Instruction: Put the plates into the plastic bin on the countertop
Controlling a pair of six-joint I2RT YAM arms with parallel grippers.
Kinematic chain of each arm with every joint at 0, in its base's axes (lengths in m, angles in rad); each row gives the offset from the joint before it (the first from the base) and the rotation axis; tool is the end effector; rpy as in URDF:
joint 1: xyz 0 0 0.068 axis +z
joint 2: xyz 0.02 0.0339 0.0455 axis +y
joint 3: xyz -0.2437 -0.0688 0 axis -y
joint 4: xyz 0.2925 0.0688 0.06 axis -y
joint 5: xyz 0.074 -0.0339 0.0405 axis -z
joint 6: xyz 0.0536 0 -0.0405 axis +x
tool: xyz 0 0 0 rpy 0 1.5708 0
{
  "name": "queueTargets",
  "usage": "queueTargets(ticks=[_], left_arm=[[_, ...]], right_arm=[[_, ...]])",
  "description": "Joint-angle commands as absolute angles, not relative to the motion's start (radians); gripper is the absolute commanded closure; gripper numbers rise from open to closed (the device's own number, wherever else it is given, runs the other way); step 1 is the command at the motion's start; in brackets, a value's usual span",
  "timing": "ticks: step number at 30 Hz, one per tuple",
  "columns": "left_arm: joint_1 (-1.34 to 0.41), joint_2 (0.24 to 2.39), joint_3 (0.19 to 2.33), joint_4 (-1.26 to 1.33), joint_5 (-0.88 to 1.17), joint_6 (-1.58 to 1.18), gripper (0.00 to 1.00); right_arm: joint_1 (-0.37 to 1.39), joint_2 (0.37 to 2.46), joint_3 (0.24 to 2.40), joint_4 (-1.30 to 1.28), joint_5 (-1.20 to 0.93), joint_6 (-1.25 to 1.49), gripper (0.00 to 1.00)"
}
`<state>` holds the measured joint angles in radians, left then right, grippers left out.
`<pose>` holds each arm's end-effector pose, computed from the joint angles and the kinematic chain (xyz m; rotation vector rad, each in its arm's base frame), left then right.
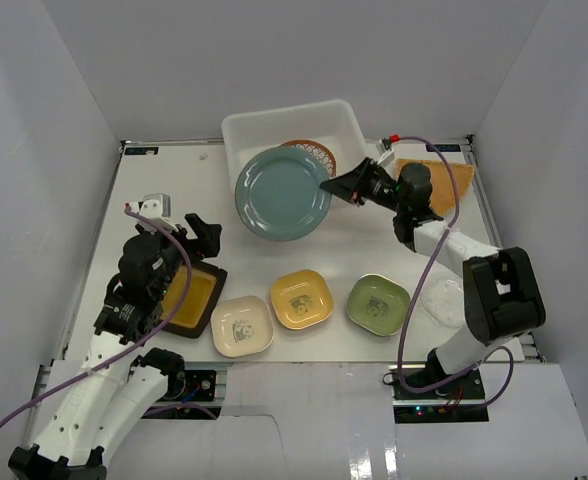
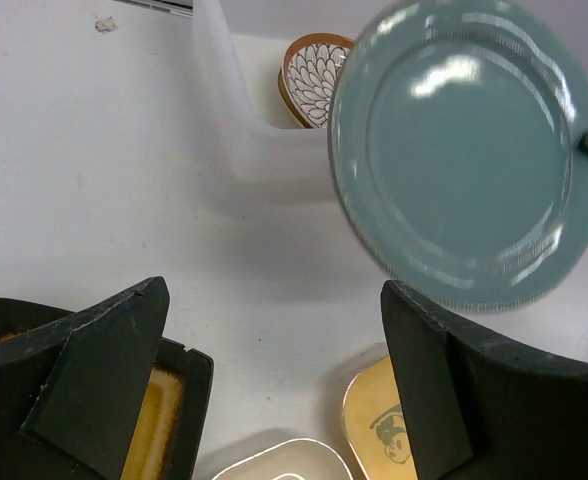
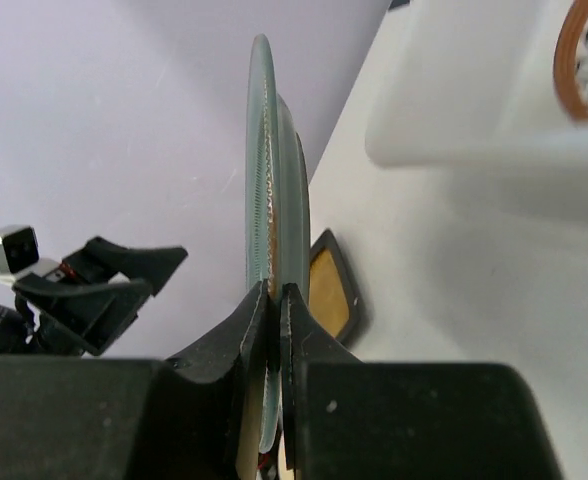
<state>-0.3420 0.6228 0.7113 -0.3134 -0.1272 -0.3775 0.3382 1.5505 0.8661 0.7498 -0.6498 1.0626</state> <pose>0.2209 -0.0714 0.3129 -0.1239 1.8075 -0.3999 0.3628 0.1620 0.2263 0.0297 1.7510 1.5584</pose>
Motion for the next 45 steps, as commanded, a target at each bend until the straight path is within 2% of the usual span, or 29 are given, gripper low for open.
queueTargets(ticks=[1,5,9,14,19,26,28,29,30,32,33,37,45], left_arm=[[-0.339,0.623,0.718,-0.313,-0.109,-0.374,0.02],[-0.342,0.614,0.715,-0.311,-0.106,-0.376,0.02],[-0.36,0.623,0.713,-0.31,-0.094,-0.376,0.02],[-0.377,0.629,0.713,-0.311,-0.089,-0.373,0.02],[-0.383,0.629,0.713,-0.31,-0.086,-0.371,0.02],[-0.382,0.643,0.712,-0.31,-0.08,-0.373,0.02],[-0.382,0.646,0.713,-0.31,-0.078,-0.373,0.02],[-0.382,0.646,0.713,-0.31,-0.078,-0.373,0.02],[-0.382,0.646,0.713,-0.308,-0.078,-0.373,0.02],[-0.383,0.647,0.712,-0.308,-0.077,-0.374,0.02],[-0.383,0.647,0.712,-0.307,-0.077,-0.374,0.02],[-0.382,0.649,0.713,-0.31,-0.077,-0.373,0.02],[-0.377,0.652,0.713,-0.311,-0.078,-0.371,0.02]], right_arm=[[0.278,1.647,1.096,0.827,-0.629,1.075,0.92],[0.244,1.81,1.32,0.76,-0.6,1.042,0.92],[0.235,2.026,1.607,0.56,-0.595,0.974,0.92],[0.23,2.19,1.921,0.359,-0.514,0.894,0.92],[0.229,2.331,2.057,0.259,-0.497,0.876,0.92],[0.23,2.364,2.039,0.226,-0.499,0.871,0.92],[0.23,2.355,2.026,0.195,-0.48,0.847,0.82],[0.232,2.347,2.025,0.175,-0.47,0.81,0.73],[0.233,2.344,2.025,0.125,-0.444,0.783,0.54],[0.244,2.33,2.039,0.06,-0.402,0.683,0.43],[0.248,2.326,2.043,0.004,-0.344,0.648,0.34],[0.255,2.309,2.033,-0.064,-0.272,0.566,0.29],[0.305,2.318,2.137,-0.164,-0.042,0.297,0.02]])
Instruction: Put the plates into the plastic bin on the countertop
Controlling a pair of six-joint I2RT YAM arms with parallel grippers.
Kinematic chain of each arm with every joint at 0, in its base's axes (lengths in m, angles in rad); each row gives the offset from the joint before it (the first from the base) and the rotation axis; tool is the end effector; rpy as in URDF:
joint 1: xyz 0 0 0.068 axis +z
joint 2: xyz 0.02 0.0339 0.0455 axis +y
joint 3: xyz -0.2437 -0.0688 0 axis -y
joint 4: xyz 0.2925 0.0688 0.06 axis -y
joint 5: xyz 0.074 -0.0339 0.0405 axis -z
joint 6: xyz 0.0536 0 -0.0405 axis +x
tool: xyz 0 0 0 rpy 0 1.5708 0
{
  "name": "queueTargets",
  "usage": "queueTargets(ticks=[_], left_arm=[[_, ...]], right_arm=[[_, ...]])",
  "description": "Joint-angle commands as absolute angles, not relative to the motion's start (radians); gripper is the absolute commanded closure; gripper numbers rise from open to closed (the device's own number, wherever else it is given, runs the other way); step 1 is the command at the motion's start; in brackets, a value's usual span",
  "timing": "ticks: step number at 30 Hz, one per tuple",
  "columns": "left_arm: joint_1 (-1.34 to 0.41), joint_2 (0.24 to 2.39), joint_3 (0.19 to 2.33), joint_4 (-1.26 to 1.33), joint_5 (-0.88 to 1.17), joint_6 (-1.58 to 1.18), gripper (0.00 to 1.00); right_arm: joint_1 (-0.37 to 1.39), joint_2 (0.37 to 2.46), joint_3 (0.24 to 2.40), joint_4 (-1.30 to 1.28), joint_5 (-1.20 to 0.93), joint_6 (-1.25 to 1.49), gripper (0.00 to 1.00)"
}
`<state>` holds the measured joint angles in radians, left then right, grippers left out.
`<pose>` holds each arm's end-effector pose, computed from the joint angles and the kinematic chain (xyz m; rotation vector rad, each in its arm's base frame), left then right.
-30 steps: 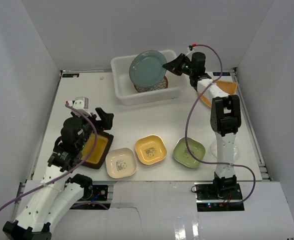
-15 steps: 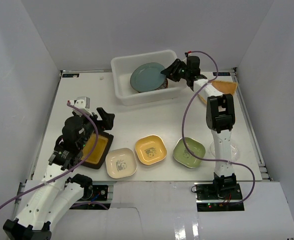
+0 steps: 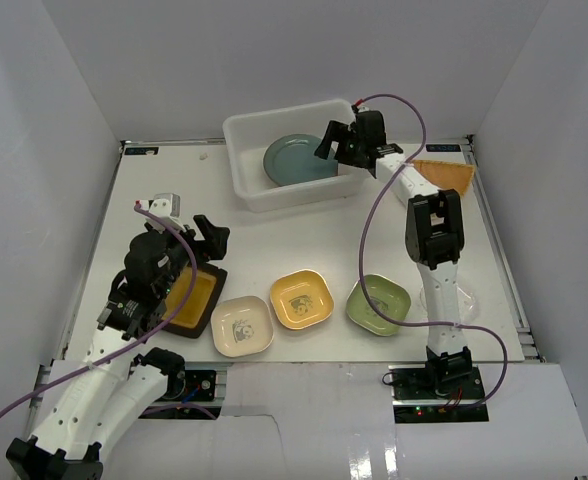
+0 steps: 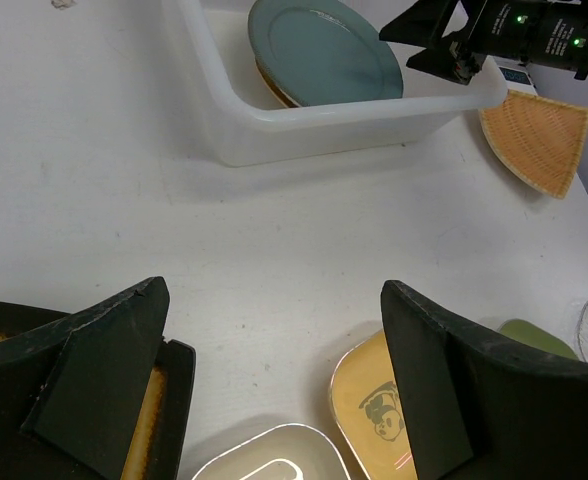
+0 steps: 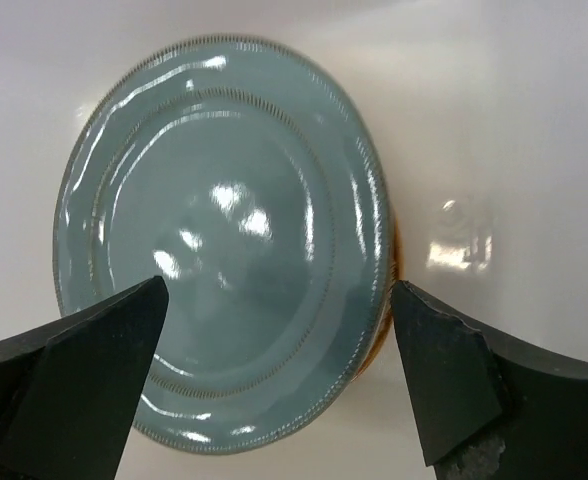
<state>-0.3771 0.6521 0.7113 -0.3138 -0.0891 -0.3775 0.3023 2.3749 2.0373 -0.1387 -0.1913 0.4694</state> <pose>0.2231 -0.0832 0.3065 -0.0640 1.8467 -0.4494 0.5735 0.1895 0.1842 0.0530 2.1055 0.6691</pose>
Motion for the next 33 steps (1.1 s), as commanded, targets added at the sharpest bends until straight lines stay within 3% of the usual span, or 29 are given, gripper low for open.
queueTargets(ticks=[1,4,7,9,11,12,16,20,21,24,25,27,33], left_arm=[[-0.377,0.652,0.713,-0.313,-0.077,-0.373,0.02],[-0.376,0.655,0.713,-0.311,-0.077,-0.371,0.02],[-0.371,0.655,0.715,-0.313,-0.08,-0.371,0.02],[-0.367,0.655,0.716,-0.313,-0.083,-0.371,0.02],[-0.357,0.649,0.719,-0.316,-0.092,-0.373,0.02],[-0.354,0.644,0.719,-0.316,-0.095,-0.371,0.02],[-0.339,0.621,0.724,-0.322,-0.152,-0.38,0.02],[-0.339,0.591,0.727,-0.322,-0.182,-0.393,0.02],[-0.337,0.581,0.729,-0.322,-0.186,-0.393,0.02],[-0.337,0.563,0.726,-0.322,-0.189,-0.391,0.02],[-0.337,0.557,0.724,-0.324,-0.19,-0.391,0.02],[-0.339,0.546,0.721,-0.327,-0.189,-0.393,0.02],[-0.339,0.523,0.719,-0.33,-0.178,-0.399,0.02]], right_arm=[[0.323,2.319,2.149,-0.167,-0.016,0.26,0.01],[0.362,2.303,2.171,-0.158,0.081,0.143,0.09],[0.38,2.258,2.166,-0.152,0.08,0.132,0.1],[0.39,2.206,2.131,-0.144,0.032,0.165,0.08],[0.42,2.068,1.961,-0.054,-0.064,0.246,0.0],[0.437,2.013,1.765,0.006,-0.099,0.277,0.05],[0.608,1.751,1.348,0.305,-0.213,0.435,0.26],[0.748,1.746,1.211,0.413,-0.277,0.56,0.54],[0.767,1.758,1.204,0.422,-0.291,0.593,0.55],[0.819,1.813,1.183,0.472,-0.313,0.661,0.5],[0.83,1.848,1.183,0.494,-0.336,0.679,0.38],[0.839,1.887,1.201,0.502,-0.348,0.71,0.31],[0.876,2.048,1.291,0.482,-0.388,0.787,0.29]])
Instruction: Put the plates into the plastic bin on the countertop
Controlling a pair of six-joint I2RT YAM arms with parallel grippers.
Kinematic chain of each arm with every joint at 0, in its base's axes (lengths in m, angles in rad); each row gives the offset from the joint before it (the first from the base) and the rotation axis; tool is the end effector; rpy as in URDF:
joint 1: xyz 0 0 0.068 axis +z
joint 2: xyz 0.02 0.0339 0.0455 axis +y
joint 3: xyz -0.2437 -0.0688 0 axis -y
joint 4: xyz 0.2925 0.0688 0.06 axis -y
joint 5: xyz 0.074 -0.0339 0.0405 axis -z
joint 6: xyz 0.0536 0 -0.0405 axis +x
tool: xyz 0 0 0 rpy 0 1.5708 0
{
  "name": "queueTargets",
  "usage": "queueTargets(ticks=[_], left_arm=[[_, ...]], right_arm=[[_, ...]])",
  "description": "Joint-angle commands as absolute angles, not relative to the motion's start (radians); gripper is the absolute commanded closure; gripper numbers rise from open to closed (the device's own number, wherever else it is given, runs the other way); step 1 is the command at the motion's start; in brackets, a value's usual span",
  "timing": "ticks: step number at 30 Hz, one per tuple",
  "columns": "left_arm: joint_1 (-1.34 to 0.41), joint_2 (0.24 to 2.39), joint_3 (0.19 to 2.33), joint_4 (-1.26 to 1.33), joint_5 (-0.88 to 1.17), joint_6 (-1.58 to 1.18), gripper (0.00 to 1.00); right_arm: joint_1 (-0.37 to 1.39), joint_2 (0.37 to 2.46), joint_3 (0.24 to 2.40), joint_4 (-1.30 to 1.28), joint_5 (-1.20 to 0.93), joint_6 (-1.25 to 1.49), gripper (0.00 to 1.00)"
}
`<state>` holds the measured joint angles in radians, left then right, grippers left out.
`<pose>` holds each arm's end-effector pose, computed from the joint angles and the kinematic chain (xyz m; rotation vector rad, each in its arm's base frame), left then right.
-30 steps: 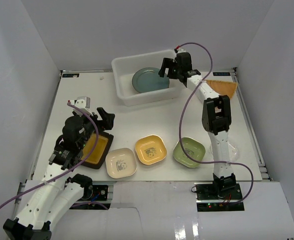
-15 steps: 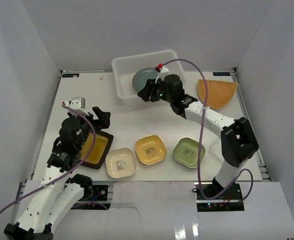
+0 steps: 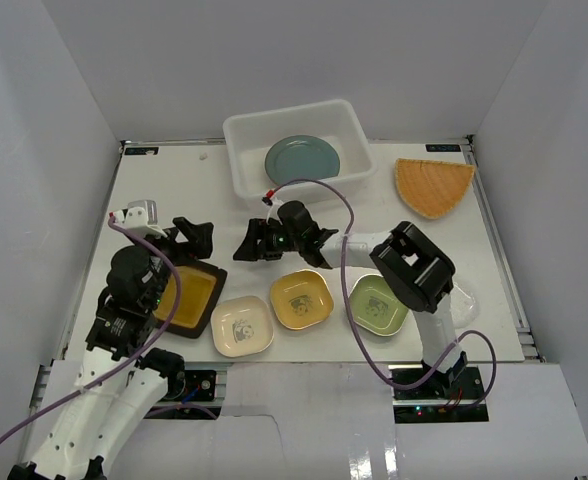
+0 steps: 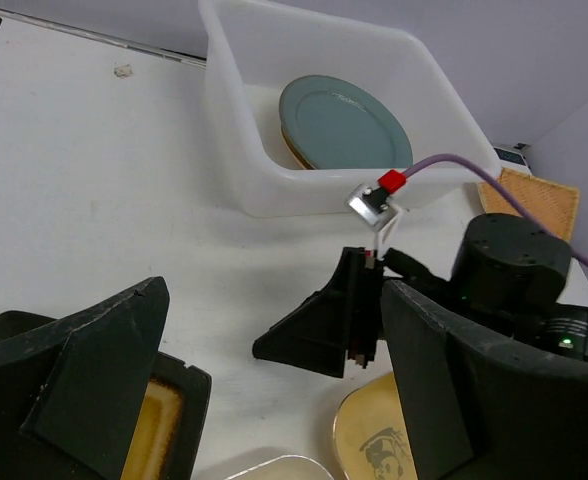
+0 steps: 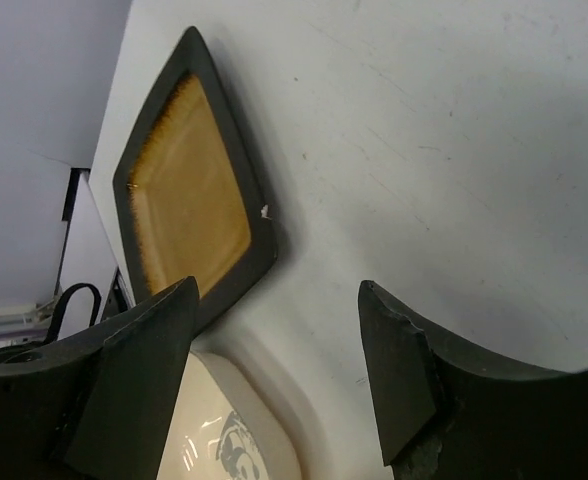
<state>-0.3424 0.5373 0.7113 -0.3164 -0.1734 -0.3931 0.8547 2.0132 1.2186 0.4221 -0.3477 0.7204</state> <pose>0.2045 -0.0631 0.3300 -0.1734 1.7184 -0.3971 0.3065 0.3801 0.1218 -0.4051 2.1468 1.3185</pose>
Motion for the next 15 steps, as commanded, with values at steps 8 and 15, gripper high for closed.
queueTargets(ticks=[8,15], left_arm=[[-0.345,0.503,0.716,-0.328,-0.166,-0.399,0.02],[-0.353,0.494,0.715,-0.328,-0.16,-0.402,0.02]], right_arm=[[0.923,2.236,1.394,0.497,-0.477,0.893,0.32],[0.968,2.365,1.477,0.564,-0.546,0.991,0.35]])
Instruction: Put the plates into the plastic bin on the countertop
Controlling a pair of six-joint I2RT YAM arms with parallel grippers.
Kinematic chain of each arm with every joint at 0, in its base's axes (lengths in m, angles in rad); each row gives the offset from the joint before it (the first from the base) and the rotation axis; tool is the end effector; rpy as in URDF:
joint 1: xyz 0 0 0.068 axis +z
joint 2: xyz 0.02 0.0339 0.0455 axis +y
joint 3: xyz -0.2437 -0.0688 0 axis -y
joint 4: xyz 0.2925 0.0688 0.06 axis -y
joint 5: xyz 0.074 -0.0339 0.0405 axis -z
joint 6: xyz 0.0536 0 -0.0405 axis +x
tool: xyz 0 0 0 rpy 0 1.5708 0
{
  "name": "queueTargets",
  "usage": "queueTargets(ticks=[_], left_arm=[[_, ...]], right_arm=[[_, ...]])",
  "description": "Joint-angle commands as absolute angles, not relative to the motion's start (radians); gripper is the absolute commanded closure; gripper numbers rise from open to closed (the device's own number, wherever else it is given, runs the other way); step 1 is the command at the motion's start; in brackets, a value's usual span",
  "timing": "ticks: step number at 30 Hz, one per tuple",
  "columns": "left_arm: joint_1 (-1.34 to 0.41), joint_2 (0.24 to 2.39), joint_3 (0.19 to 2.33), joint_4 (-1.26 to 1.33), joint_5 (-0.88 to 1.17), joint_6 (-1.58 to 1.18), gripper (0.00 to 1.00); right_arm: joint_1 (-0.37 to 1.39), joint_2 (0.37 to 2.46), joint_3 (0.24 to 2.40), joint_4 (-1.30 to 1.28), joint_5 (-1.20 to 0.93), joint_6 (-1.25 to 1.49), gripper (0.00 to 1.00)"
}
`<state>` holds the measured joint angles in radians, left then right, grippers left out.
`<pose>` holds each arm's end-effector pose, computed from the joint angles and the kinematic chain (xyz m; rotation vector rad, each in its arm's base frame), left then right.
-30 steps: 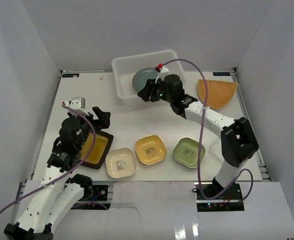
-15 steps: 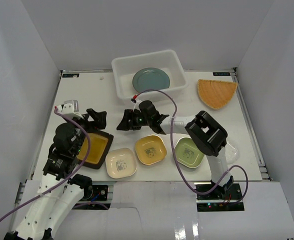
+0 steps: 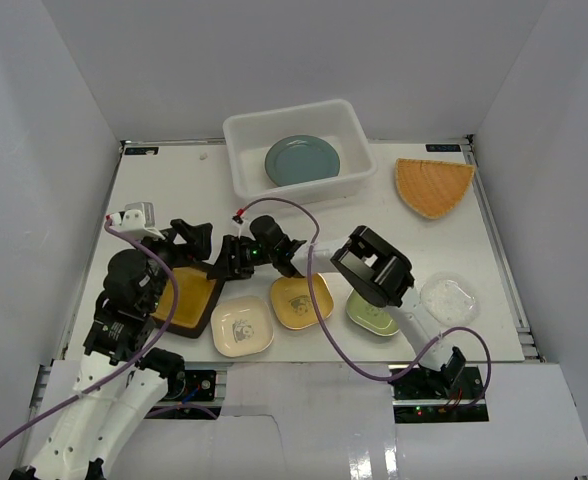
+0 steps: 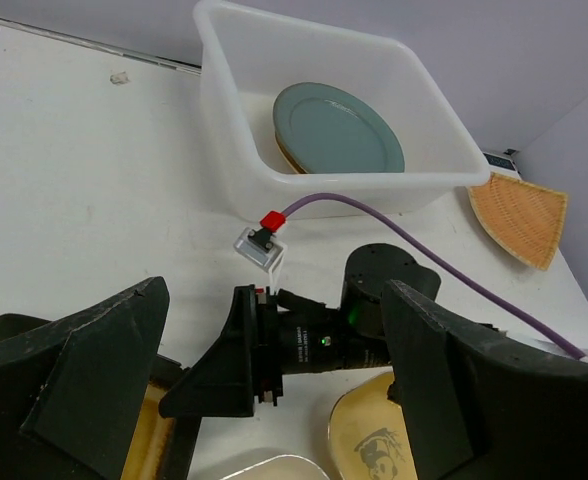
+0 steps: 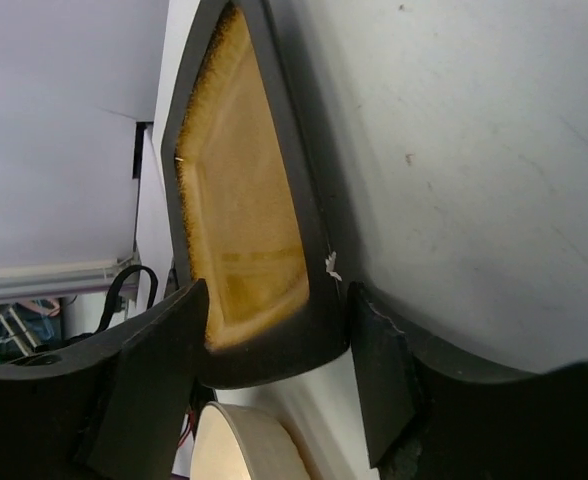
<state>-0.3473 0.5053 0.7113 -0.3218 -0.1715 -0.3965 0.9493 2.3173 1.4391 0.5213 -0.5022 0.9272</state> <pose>0.1975 -0.0618 0.3354 -0.1716 1.6932 -0.4132 0.2887 0.4474 0.0633 -0.4295 2.2660 1.6160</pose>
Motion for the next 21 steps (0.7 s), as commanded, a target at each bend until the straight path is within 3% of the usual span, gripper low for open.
queueTargets(ticks=[1,6,13,21], left_arm=[[-0.353,0.492,0.715,-0.328,-0.16,-0.402,0.02],[-0.356,0.489,0.713,-0.328,-0.161,-0.402,0.02],[-0.357,0.491,0.715,-0.33,-0.169,-0.399,0.02],[-0.368,0.502,0.883,-0.379,-0.141,-0.388,0.02]], right_arm=[[0.969,2.375,1.492,0.577,-0.552,1.002,0.38],[0.971,2.416,1.526,0.597,-0.543,1.045,0.5],[0.969,2.405,1.575,0.603,-0.534,1.055,0.92],[0.962,2.339,1.699,0.692,-0.552,1.071,0.92]])
